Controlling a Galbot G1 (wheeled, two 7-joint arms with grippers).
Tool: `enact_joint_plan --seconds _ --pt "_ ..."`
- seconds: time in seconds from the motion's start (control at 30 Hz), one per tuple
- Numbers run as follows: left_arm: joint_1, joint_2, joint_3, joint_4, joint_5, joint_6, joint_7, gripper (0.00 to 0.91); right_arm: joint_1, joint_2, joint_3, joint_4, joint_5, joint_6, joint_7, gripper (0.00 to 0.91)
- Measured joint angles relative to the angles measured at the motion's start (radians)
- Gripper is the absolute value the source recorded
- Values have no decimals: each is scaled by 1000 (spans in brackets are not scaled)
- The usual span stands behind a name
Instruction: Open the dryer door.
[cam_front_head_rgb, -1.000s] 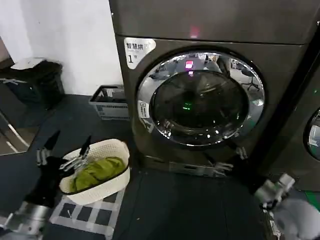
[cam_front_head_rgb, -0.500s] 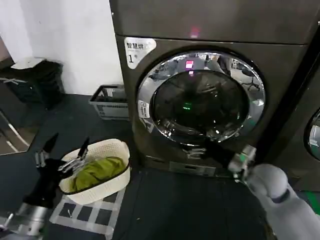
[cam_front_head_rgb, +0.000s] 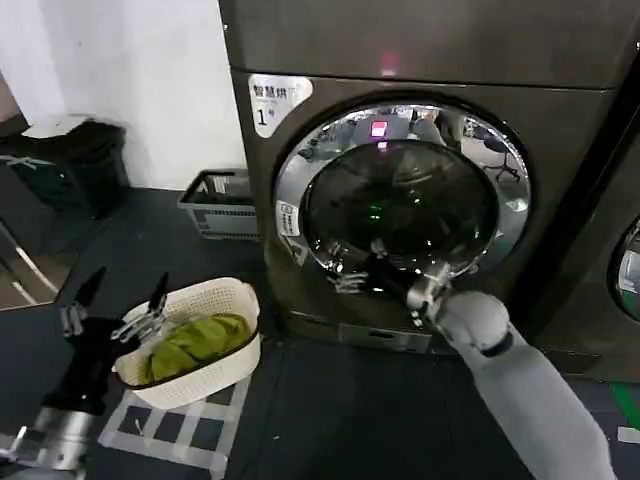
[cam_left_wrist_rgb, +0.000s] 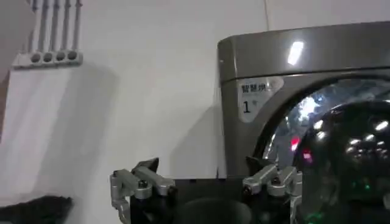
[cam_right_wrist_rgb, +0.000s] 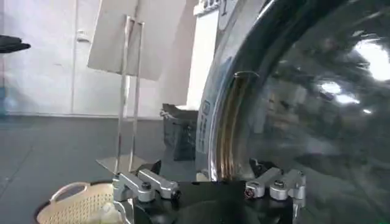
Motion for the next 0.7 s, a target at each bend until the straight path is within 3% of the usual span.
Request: enact_joint_plan --seconds 0.7 --pt "11 -2 6 -47 2 59 58 907 89 96 -53 -135 -24 34 -34 907"
